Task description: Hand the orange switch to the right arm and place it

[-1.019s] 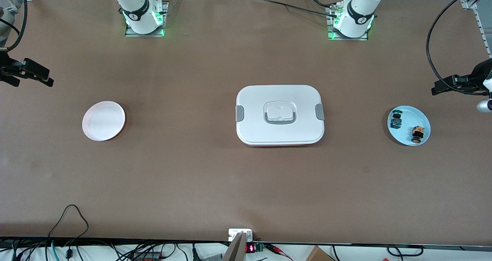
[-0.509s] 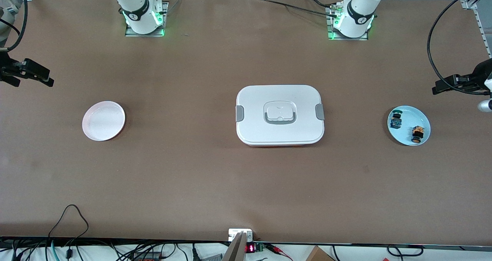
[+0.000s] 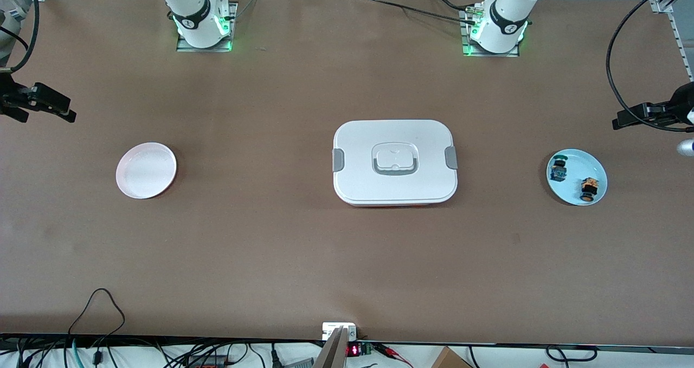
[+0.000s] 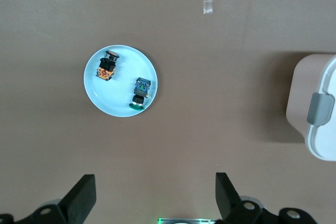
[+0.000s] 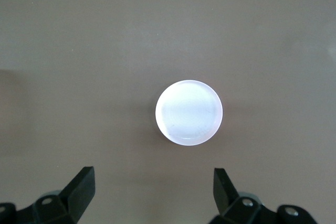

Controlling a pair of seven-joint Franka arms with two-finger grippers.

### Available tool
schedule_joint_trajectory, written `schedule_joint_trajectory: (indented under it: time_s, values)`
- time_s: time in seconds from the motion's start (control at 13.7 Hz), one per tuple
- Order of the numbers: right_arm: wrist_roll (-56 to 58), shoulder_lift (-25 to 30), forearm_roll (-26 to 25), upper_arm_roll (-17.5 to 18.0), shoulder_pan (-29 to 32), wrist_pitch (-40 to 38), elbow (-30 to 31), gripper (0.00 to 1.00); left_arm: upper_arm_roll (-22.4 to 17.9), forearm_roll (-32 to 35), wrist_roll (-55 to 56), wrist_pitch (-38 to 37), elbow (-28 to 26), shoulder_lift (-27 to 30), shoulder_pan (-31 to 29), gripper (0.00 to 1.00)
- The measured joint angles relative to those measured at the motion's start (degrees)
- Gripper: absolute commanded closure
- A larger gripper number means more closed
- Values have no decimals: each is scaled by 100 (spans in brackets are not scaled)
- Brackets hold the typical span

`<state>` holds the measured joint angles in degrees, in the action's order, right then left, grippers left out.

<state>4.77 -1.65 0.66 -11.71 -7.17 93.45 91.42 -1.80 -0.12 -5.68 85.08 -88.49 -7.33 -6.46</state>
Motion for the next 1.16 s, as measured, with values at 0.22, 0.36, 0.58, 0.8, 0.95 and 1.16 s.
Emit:
schedule_joint_trajectory:
  time_s: [0.22,0.36,0.58,0.8,0.95,1.16]
  values:
    - [0,0,0,0,0,0,0,0,0,0,-253,-2,-2,-83,-2,0]
    - [0,0,0,0,0,0,0,0,2,1,-558,-2,-4,-175,-2,0]
    - [-5,-3,0,0,0,-5,0,0,2,3,-1314,56,-7,-393,-22,0]
    - [-42,-29,1,-1,4,22,39,0,2,90,-1792,164,-28,-677,-71,0]
    - [-46,-76,0,-3,5,108,75,0,2,211,-2394,270,-41,-900,-91,0]
    - [-46,-127,0,1,-2,131,76,0,1,415,-3122,423,-59,-1240,-116,0]
